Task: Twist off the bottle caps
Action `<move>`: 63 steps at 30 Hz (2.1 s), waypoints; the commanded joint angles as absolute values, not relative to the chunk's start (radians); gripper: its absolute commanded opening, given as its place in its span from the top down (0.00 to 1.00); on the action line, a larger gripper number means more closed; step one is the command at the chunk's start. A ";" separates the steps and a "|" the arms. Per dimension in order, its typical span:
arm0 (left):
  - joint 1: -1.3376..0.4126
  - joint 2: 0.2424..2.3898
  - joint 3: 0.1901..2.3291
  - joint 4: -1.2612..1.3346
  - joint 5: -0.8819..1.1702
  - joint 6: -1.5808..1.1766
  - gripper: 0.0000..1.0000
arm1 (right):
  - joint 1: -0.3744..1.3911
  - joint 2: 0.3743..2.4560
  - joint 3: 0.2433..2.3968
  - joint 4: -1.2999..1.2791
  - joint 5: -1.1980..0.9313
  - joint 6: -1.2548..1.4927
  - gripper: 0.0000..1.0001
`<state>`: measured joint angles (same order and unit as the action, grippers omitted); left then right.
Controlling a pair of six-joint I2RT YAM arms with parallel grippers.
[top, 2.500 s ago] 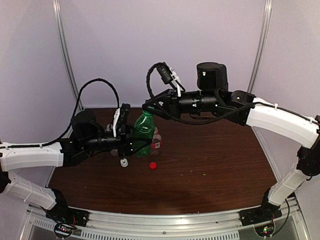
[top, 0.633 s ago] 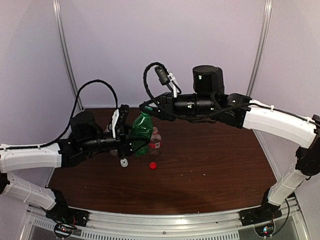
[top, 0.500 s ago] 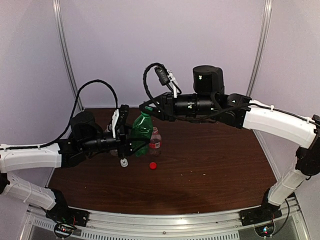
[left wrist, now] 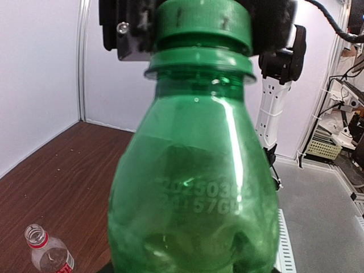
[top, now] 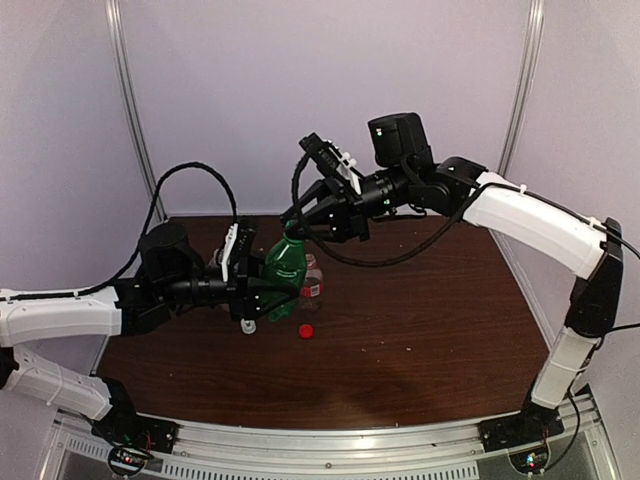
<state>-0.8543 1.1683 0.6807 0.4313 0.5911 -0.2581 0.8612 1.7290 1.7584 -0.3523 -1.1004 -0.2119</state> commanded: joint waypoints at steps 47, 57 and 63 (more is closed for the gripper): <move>-0.861 1.176 0.733 0.439 0.331 -0.274 0.75 | 0.985 1.600 1.591 -0.123 -0.366 0.309 0.67; -0.860 1.165 0.741 0.492 0.665 -0.235 0.75 | 0.915 1.542 1.488 -0.005 -0.677 0.160 1.00; -0.860 1.189 0.736 0.669 1.003 -0.330 0.75 | 0.874 1.568 1.563 -0.181 -1.144 -0.156 0.96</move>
